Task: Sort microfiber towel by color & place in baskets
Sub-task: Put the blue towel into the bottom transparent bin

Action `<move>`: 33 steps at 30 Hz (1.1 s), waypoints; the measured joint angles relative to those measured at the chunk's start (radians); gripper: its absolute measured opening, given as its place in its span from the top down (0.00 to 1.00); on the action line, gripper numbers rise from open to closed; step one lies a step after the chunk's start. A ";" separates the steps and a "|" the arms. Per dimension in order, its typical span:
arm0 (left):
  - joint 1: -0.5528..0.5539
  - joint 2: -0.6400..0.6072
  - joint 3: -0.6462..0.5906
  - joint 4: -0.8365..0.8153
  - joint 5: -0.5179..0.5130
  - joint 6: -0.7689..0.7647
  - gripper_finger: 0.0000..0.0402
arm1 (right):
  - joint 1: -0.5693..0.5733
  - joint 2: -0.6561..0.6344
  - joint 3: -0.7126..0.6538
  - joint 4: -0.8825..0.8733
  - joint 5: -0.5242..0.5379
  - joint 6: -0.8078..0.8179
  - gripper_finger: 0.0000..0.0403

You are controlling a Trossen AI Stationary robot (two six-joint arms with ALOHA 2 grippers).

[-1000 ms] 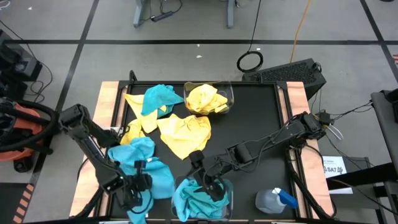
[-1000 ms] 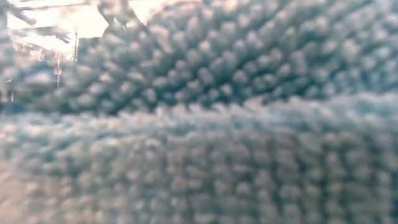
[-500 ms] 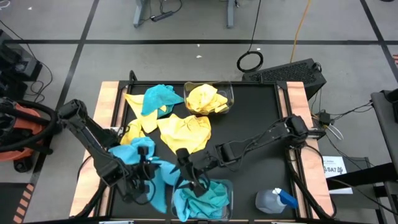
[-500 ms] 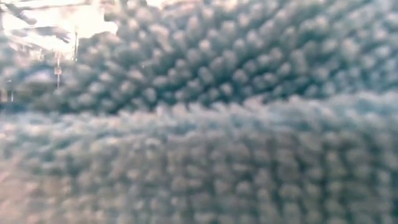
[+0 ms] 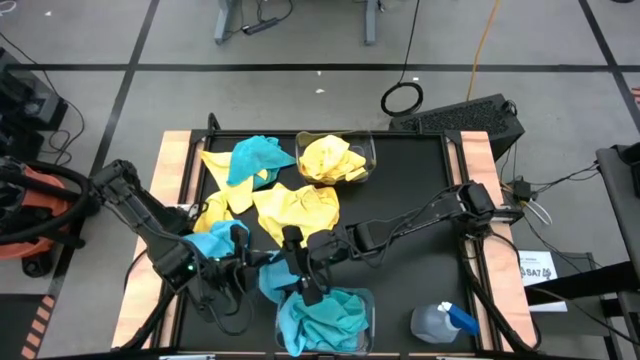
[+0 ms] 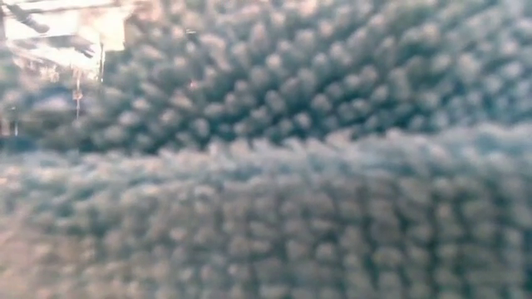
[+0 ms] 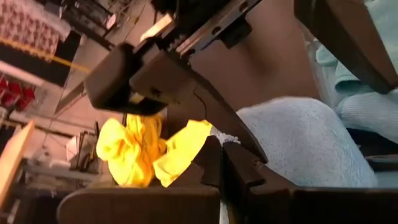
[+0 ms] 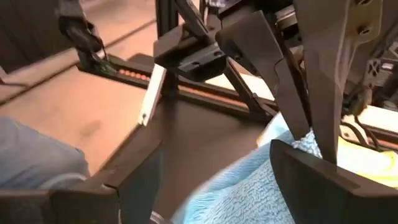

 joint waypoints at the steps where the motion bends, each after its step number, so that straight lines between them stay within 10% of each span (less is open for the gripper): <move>1: 0.003 0.000 0.007 0.007 0.002 0.023 1.00 | -0.001 -0.001 0.000 0.004 -0.004 0.001 0.29; 18: 0.002 -0.004 0.020 -0.116 0.039 -0.116 1.00 | 0.014 -0.066 0.000 -0.186 0.199 -0.037 0.29; 33: 0.015 -0.004 0.018 0.084 0.064 0.086 1.00 | 0.016 -0.073 0.000 -0.175 0.208 -0.078 0.29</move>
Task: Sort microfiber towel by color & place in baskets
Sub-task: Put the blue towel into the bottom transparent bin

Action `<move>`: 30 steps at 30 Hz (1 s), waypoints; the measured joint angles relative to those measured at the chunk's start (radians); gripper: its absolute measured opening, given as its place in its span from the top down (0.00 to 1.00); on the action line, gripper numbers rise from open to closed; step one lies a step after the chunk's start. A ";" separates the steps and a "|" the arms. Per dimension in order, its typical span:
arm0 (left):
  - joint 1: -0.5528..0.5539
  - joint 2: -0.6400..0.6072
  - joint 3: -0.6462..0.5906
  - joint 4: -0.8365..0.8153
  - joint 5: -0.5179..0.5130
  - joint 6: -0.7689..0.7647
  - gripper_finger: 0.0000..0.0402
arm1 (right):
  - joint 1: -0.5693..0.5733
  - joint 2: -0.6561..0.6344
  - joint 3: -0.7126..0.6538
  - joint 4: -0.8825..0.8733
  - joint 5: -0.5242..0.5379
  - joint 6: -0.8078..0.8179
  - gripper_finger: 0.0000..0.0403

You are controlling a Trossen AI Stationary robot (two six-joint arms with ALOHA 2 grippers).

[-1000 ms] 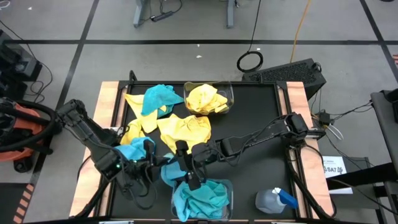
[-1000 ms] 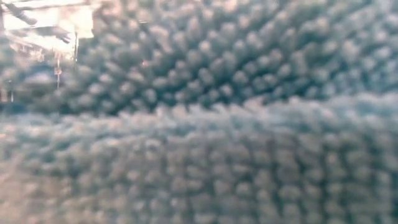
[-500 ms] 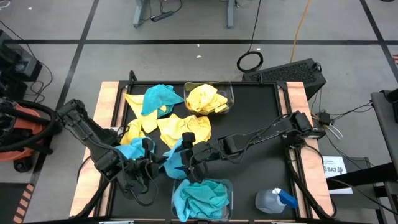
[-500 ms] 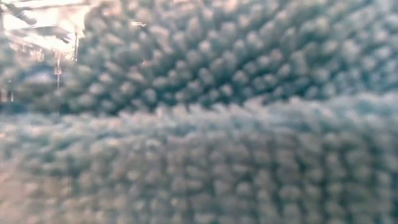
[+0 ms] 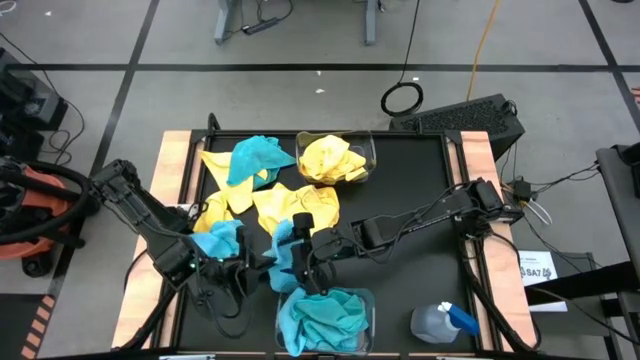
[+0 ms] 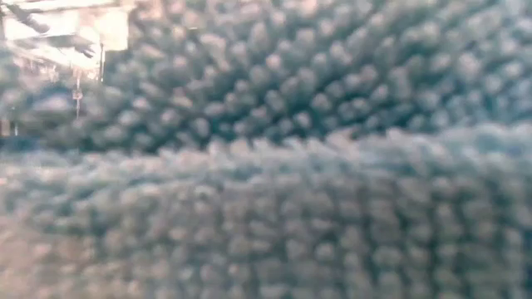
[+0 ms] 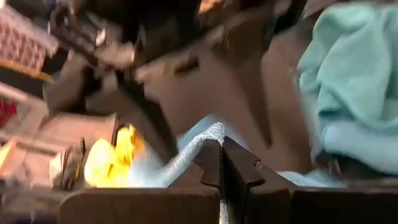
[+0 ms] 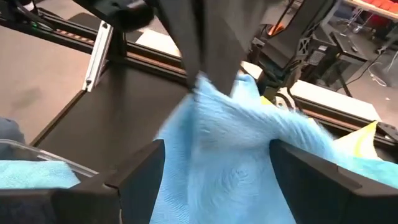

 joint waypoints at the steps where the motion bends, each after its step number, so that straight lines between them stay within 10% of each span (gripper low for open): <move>1: 0.000 0.000 0.000 0.038 0.000 0.040 1.00 | -0.003 0.000 0.000 0.003 -0.003 0.000 0.29; 21: 0.061 0.000 0.057 0.228 0.003 0.418 1.00 | -0.014 0.058 0.002 0.053 -0.203 0.030 0.31; 30: 0.049 0.000 0.064 0.245 0.018 0.421 1.00 | -0.014 0.059 0.002 0.029 -0.127 -0.003 0.68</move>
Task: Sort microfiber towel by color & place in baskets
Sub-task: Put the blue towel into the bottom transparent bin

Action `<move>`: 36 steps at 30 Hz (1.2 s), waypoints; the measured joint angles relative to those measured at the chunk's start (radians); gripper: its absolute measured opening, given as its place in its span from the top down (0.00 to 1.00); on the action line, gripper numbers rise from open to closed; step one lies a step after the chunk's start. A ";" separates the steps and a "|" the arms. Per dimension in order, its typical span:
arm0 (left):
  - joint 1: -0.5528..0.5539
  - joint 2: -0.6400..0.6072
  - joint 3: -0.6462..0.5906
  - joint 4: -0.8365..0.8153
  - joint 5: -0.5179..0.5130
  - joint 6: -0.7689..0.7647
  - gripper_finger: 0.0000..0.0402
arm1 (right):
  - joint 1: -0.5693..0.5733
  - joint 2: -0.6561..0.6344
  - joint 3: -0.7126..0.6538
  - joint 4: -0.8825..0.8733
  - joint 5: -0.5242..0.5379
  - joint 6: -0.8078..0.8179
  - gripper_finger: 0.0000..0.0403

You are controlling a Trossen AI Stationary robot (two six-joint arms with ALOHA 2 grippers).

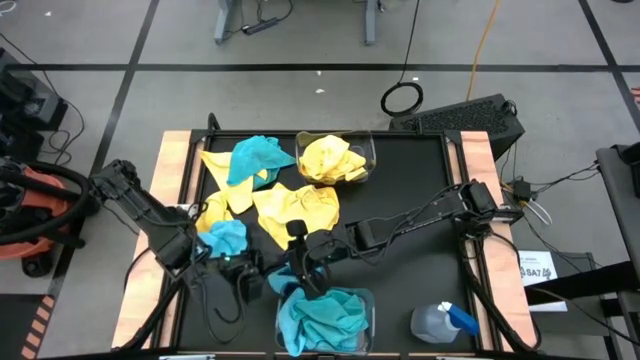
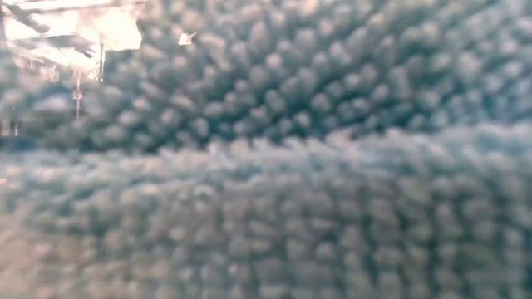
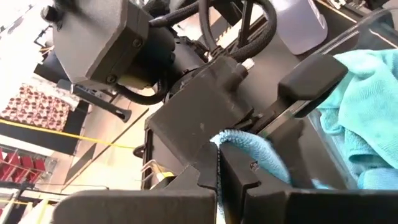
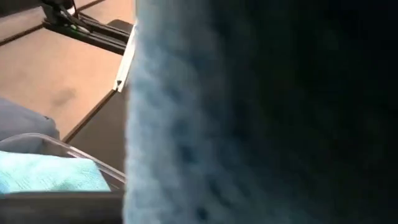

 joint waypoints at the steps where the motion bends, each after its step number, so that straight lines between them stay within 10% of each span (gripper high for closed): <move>1: -0.003 0.000 0.000 -0.001 0.000 0.001 1.00 | 0.000 0.000 0.000 -0.004 0.001 -0.001 0.75; 5: -0.010 0.000 0.000 -0.003 0.007 -0.036 0.96 | 0.000 -0.002 0.000 -0.021 0.011 -0.035 0.97; 22: -0.056 -0.002 0.005 -0.261 0.025 -0.506 0.46 | 0.114 -0.190 -0.004 -0.272 0.104 -0.106 1.00; 36: -0.091 -0.002 -0.125 -0.356 0.025 -0.841 0.43 | 0.332 -0.315 -0.002 -0.271 -0.005 -0.163 1.00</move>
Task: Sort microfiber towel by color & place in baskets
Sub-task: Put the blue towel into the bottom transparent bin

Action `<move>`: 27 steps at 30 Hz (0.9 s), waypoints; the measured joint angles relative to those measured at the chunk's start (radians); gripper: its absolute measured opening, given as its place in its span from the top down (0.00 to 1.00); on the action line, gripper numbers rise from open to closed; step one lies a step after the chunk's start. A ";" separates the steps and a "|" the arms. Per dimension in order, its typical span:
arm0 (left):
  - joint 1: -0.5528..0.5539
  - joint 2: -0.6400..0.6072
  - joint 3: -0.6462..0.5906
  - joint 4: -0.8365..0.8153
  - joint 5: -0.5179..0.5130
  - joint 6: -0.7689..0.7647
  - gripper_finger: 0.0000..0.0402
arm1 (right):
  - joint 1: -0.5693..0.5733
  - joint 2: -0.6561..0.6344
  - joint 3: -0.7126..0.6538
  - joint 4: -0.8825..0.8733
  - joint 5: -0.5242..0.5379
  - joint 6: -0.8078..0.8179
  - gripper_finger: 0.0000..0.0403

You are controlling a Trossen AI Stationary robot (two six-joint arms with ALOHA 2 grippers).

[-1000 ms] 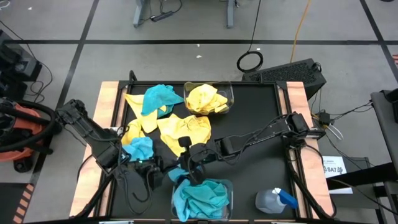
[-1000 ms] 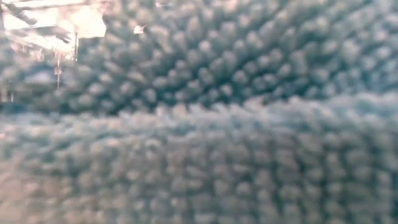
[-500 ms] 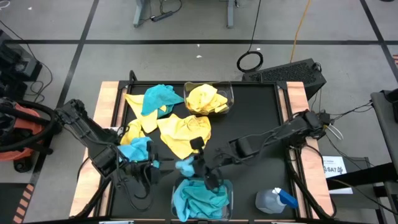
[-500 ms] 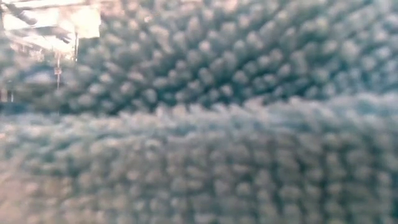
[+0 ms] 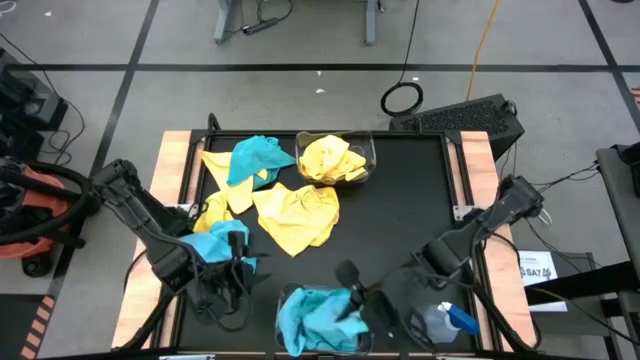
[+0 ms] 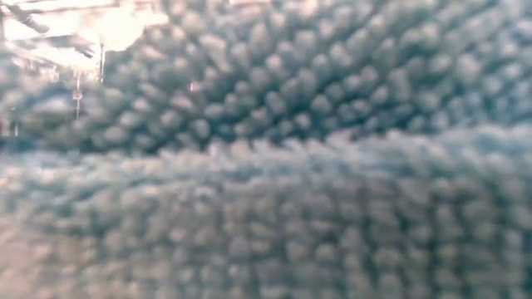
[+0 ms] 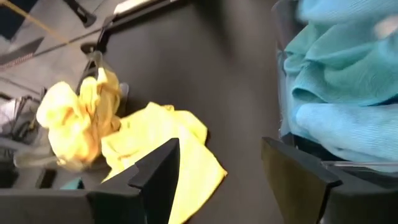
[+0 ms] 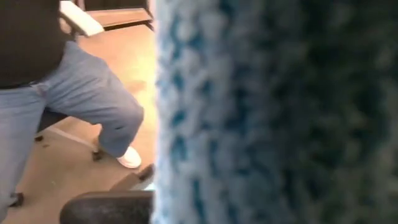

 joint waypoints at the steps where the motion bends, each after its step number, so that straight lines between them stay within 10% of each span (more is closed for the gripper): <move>1: 0.000 0.000 -0.017 0.011 -0.001 -0.017 0.43 | 0.011 0.000 0.000 0.000 0.000 0.000 1.00; 27: 0.001 0.001 -0.255 0.356 -0.002 -0.045 0.43 | 0.005 0.210 0.000 -0.203 -0.036 0.221 1.00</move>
